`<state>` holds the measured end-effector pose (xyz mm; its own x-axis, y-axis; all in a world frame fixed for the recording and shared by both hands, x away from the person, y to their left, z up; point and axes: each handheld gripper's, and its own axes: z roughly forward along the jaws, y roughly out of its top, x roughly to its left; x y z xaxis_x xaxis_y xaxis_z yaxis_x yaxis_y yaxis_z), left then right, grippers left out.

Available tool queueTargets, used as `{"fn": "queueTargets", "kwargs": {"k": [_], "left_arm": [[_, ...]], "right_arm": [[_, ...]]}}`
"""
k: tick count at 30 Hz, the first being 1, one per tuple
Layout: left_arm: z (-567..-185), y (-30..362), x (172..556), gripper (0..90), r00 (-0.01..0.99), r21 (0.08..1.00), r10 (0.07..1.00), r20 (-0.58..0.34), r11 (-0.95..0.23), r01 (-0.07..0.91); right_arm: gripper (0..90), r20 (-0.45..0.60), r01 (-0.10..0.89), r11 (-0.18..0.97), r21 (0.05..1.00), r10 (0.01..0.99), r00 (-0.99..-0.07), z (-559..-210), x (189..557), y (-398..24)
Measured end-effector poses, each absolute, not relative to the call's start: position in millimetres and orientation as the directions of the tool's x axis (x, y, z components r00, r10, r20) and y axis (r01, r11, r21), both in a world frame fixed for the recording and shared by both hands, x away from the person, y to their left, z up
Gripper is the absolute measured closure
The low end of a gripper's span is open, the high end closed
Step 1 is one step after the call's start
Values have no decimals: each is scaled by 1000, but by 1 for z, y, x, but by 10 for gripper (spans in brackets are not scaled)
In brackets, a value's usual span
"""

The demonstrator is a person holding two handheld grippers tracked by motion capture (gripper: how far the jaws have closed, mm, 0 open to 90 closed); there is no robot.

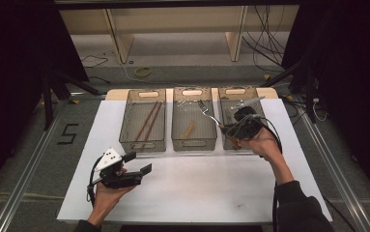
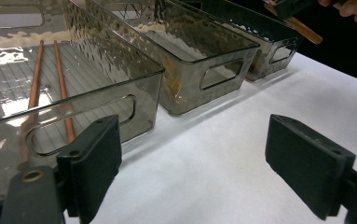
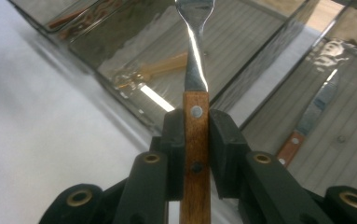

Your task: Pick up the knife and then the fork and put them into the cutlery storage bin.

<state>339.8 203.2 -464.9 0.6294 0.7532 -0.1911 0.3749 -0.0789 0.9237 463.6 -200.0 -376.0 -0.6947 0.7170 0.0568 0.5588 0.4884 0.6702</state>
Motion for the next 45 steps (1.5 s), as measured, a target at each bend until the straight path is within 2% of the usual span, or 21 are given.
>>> {"fn": "queueTargets", "kwargs": {"k": [21,32,45], "left_arm": [[-465,204,340,180,628,924,754,-194,-75,375],[-465,204,340,180,627,923,754,-196,-73,377],[-465,204,340,180,627,924,754,-194,-74,376]], "right_arm": [[777,78,648,365,668,833,-548,-371,507,-222],[777,88,718,300,628,889,-449,-384,526,-236],[776,89,742,274,612,908,-410,-392,531,-242]]}}
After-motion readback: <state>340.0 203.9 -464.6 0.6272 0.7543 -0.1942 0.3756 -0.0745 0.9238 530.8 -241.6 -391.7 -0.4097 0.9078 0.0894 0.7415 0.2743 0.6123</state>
